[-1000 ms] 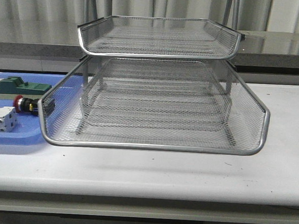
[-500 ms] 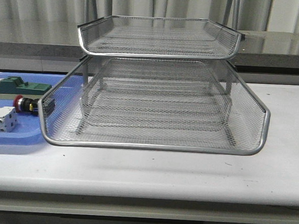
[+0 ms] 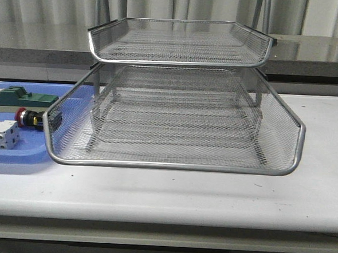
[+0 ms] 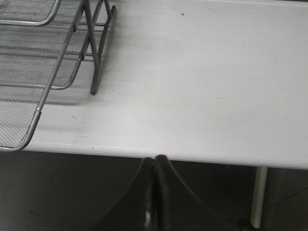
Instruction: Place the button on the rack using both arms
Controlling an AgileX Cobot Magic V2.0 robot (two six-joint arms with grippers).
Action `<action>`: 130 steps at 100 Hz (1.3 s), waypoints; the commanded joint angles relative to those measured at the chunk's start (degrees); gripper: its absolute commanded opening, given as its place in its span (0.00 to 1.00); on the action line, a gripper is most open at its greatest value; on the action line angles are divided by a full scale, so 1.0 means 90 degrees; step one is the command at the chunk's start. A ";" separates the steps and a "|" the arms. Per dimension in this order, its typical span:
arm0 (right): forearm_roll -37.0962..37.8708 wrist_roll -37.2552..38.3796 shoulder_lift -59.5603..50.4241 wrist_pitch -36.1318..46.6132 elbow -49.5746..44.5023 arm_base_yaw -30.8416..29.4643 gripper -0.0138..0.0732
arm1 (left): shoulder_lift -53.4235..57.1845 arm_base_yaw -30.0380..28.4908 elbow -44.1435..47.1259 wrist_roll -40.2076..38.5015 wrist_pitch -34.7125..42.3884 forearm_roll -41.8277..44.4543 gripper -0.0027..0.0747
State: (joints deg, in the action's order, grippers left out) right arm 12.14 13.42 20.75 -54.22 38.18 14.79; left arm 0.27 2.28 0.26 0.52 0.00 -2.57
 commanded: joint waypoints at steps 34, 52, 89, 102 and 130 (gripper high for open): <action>0.0145 0.0011 0.0027 0.0435 0.0215 -0.0011 0.08 | 0.0190 -0.0005 0.0212 -0.0058 0.0493 -0.0050 0.01; 0.0145 0.0011 0.0027 0.0435 0.0215 -0.0011 0.08 | 0.0190 -0.0005 0.0151 -0.0058 0.0865 -0.0050 0.01; 0.0145 0.0011 0.0027 0.0435 0.0215 -0.0011 0.08 | -0.1033 -0.0005 -0.1459 -0.0058 -0.0497 -0.1005 0.01; 0.0145 0.0011 0.0027 0.0435 0.0215 -0.0011 0.08 | -0.2213 -0.0005 -0.2359 -0.0058 -0.1051 -0.1005 0.01; 0.0145 0.0011 0.0027 0.0435 0.0215 -0.0011 0.08 | -0.5106 -0.0005 -0.4426 -0.0009 -0.2492 -0.0707 0.01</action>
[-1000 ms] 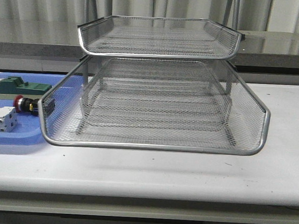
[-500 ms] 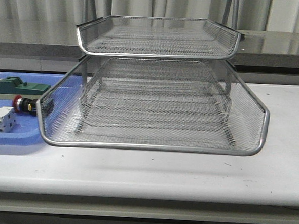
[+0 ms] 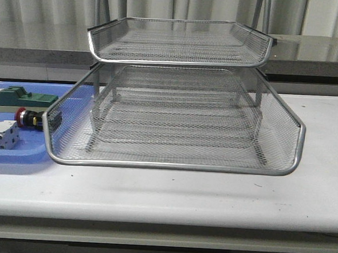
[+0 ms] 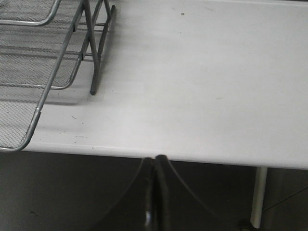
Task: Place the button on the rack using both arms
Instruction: 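Move the left gripper over the red push button in the blue tray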
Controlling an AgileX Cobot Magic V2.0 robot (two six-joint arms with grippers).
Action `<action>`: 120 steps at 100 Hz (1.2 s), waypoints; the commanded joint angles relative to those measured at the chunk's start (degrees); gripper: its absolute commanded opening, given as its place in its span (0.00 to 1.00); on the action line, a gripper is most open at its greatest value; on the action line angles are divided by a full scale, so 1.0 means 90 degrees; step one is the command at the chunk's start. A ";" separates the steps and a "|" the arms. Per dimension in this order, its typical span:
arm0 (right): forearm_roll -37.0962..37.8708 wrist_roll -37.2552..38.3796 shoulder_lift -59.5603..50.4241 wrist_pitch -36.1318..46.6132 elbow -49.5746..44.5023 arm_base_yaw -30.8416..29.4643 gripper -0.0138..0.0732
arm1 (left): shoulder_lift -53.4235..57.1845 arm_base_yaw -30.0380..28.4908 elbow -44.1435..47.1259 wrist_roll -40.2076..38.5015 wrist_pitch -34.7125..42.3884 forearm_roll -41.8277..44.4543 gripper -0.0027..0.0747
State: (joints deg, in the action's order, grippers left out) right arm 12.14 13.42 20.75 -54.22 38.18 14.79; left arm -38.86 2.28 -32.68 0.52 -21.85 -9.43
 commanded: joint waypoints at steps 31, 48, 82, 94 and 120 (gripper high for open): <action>0.0145 0.0011 0.0027 0.0435 0.0215 -0.0011 0.08 | -0.3775 -0.0005 -0.3219 0.0002 -0.1905 0.0614 0.01; 0.0145 0.0011 0.0027 0.0435 0.0215 -0.0011 0.08 | -0.5134 -0.0005 -0.4472 0.0787 -0.2400 0.0742 0.01; 0.0145 0.0011 0.0027 0.0435 0.0215 -0.0011 0.08 | -0.6556 -0.0005 -0.6141 0.1852 -0.3495 0.0729 0.68; 0.0145 0.0011 0.0027 0.0435 0.0215 -0.0011 0.08 | -0.6588 -0.0005 -0.6195 0.1856 -0.3164 0.0753 0.90; 0.0145 0.0011 0.0027 0.0435 0.0215 -0.0011 0.08 | -0.6588 -0.0005 -0.6195 0.1856 -0.2703 0.0580 0.90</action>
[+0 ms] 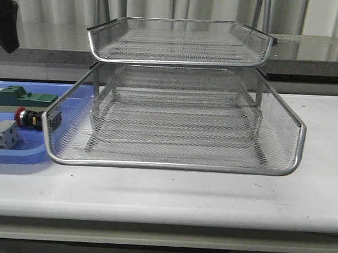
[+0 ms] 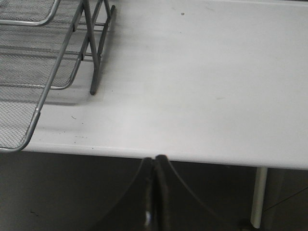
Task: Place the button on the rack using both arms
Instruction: 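Move the left gripper over the red push button in the blue tray, then lower the left gripper and close it on the button's black body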
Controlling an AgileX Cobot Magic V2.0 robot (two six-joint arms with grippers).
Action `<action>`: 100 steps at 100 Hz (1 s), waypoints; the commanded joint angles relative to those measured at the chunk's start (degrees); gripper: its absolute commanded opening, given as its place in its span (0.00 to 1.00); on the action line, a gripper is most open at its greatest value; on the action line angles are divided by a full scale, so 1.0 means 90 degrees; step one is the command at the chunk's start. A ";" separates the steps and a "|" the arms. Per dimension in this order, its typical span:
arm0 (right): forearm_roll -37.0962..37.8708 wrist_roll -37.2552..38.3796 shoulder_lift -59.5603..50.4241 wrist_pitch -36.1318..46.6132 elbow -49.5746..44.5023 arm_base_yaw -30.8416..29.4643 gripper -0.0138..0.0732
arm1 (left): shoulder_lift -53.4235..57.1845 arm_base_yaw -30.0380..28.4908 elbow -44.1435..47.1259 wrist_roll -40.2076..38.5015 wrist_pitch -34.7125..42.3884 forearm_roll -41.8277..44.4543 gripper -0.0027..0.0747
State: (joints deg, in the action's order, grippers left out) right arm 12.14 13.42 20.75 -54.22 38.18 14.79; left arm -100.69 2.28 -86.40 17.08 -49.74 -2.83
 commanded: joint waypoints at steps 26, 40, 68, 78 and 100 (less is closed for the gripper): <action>0.0145 0.0011 0.0027 0.0435 0.0215 -0.0011 0.08 | 0.0278 0.0010 -0.0226 0.1017 0.0582 -0.0312 0.90; 0.0145 0.0011 0.0027 0.0435 0.0215 -0.0011 0.08 | 0.0278 0.0133 -0.0226 0.2626 0.0661 -0.0768 0.90; 0.0145 0.0011 0.0027 0.0435 0.0215 -0.0011 0.08 | 0.0002 0.0689 -0.0239 0.3824 0.1023 -0.0243 0.90; 0.0145 0.0011 0.0027 0.0435 0.0215 -0.0011 0.08 | -0.0374 0.0796 -0.0280 0.3824 0.0963 0.0123 0.90; 0.0145 0.0011 0.0027 0.0435 0.0215 -0.0011 0.08 | -0.1220 0.0796 -0.0626 0.3824 0.0618 0.0222 0.90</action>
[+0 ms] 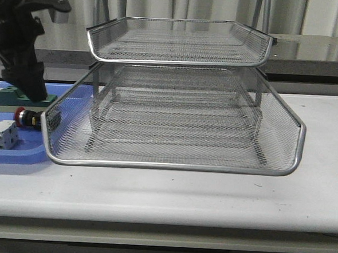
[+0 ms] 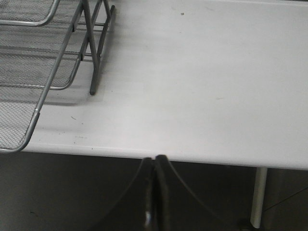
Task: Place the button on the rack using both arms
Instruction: 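Lower the left gripper and close it on the button's black body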
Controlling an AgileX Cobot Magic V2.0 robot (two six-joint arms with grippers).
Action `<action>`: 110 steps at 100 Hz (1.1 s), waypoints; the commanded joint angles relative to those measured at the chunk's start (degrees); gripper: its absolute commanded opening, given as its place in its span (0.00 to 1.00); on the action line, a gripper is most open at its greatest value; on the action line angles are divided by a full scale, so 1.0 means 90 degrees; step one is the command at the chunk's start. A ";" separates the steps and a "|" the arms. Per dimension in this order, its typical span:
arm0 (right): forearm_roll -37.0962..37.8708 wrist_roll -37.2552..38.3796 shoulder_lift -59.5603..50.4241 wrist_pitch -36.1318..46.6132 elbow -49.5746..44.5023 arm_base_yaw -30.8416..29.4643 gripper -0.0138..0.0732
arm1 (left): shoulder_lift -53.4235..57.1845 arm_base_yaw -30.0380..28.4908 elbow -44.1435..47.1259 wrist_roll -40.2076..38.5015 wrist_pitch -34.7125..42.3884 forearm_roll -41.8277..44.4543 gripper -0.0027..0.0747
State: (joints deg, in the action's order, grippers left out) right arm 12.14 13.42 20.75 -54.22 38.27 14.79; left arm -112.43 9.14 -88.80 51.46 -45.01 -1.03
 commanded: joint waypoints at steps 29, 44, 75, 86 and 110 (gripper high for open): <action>0.0145 0.0011 0.0027 0.0435 0.0205 -0.0011 0.08 | -0.0757 0.0033 -0.1279 0.0131 -0.0422 0.0011 0.90; 0.0145 0.0011 0.0027 0.0435 0.0205 -0.0011 0.08 | -0.1002 0.0033 -0.1595 0.0175 -0.0587 0.0023 0.90; 0.0146 0.0011 0.0027 0.0427 0.0205 -0.0011 0.08 | -0.1261 0.0033 -0.1654 0.0339 -0.0649 0.0035 0.90; 0.0146 0.0011 0.0027 0.0427 0.0205 -0.0011 0.08 | -0.1299 0.0022 -0.1654 0.0339 -0.0649 0.0115 0.90; 0.0146 0.0011 0.0027 0.0427 0.0205 -0.0011 0.08 | -0.1367 0.0022 -0.1654 0.0339 -0.0653 0.0115 0.90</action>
State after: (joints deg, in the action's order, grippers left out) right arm 12.14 13.42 20.75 -54.22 38.40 14.79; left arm -127.94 9.14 -101.99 54.46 -51.86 0.00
